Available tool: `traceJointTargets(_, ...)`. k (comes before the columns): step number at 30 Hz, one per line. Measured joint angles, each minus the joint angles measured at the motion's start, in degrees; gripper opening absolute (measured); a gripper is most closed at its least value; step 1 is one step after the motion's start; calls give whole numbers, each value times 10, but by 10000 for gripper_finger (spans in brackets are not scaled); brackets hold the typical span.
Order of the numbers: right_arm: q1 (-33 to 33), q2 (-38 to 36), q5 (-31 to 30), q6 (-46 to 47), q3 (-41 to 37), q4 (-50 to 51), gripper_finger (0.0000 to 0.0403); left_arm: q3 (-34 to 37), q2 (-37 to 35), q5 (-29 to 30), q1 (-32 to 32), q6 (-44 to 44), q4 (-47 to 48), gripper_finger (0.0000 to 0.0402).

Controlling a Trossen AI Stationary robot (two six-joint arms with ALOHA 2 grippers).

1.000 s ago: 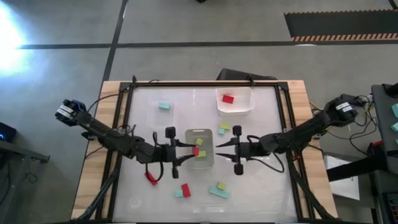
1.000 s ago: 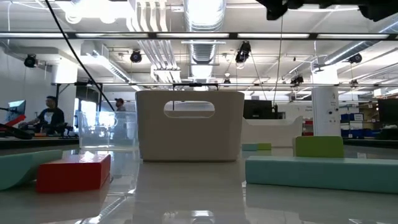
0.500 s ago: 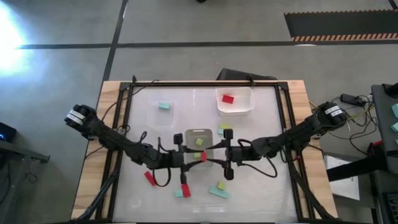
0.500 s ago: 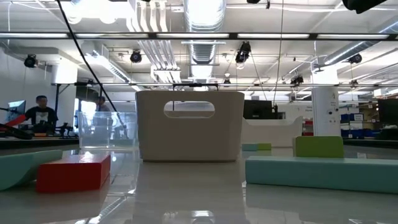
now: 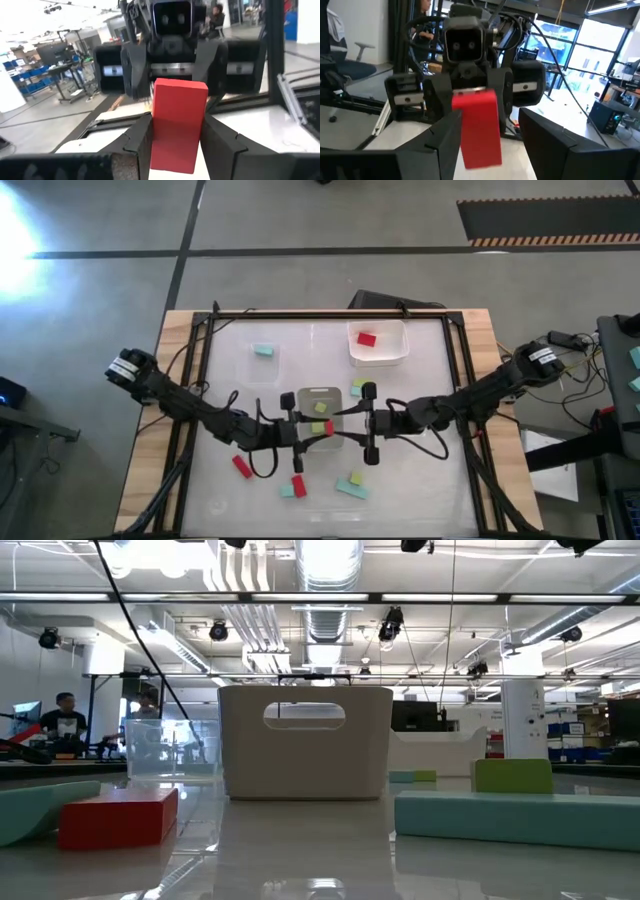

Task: Sort & place blocks by color
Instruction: Put the red block into the white bin

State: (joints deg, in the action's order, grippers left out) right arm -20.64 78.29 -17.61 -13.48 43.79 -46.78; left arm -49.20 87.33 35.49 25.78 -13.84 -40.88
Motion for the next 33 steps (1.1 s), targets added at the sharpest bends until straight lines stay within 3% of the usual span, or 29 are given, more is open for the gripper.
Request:
traceJointTargets(19, 5, -13, -2, 10, 2, 29, 188, -1, 3, -13, -18, 15, 4, 114)
traceJointTargets(33, 12, -13, 0, -6, 2, 36, 187, -34, 55, -20, -30, 13, -39, 114)
